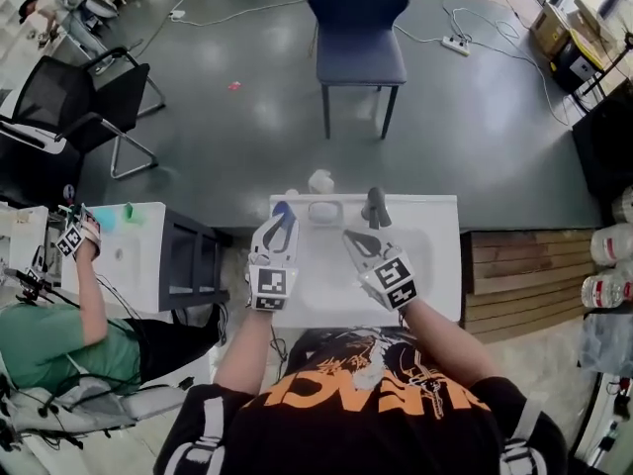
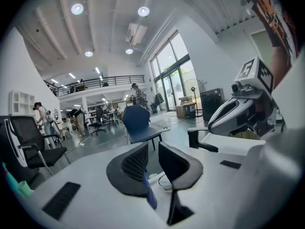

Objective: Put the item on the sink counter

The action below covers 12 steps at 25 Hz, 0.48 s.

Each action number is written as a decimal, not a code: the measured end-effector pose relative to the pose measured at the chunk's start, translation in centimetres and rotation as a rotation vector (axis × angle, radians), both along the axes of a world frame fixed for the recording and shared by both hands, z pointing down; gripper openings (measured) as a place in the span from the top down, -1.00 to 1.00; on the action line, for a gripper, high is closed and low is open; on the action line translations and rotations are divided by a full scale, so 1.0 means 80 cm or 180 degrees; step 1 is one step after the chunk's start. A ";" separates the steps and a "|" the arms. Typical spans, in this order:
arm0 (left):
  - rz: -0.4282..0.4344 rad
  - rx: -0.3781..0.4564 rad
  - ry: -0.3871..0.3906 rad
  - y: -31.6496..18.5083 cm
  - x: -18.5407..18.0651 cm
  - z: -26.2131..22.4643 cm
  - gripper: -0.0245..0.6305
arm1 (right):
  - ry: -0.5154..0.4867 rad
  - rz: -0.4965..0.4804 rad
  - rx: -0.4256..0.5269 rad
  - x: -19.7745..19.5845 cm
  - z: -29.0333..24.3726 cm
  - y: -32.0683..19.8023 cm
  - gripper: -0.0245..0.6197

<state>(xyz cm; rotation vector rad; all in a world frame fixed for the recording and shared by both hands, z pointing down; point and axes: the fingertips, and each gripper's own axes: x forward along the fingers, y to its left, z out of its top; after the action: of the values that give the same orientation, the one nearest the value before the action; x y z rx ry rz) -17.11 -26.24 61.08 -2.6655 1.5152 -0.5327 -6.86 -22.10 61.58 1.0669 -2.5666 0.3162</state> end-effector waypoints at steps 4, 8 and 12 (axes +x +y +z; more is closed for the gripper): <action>0.0124 -0.0045 0.0043 0.031 0.026 0.000 0.72 | -0.0189 0.0049 0.0063 0.010 -0.010 0.023 0.88; 0.0327 -0.0140 0.0126 0.091 0.058 -0.009 0.73 | -0.0250 0.0120 0.0101 0.032 -0.027 0.069 0.88; 0.0518 -0.0159 0.0153 0.124 0.089 -0.021 0.79 | -0.0311 0.0199 0.0168 0.061 -0.046 0.086 0.88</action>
<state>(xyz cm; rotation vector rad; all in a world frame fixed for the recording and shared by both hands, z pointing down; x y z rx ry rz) -9.98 -16.28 59.38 -2.8261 1.2962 -0.5068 -1.97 -15.25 57.90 1.1800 -2.6449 0.3254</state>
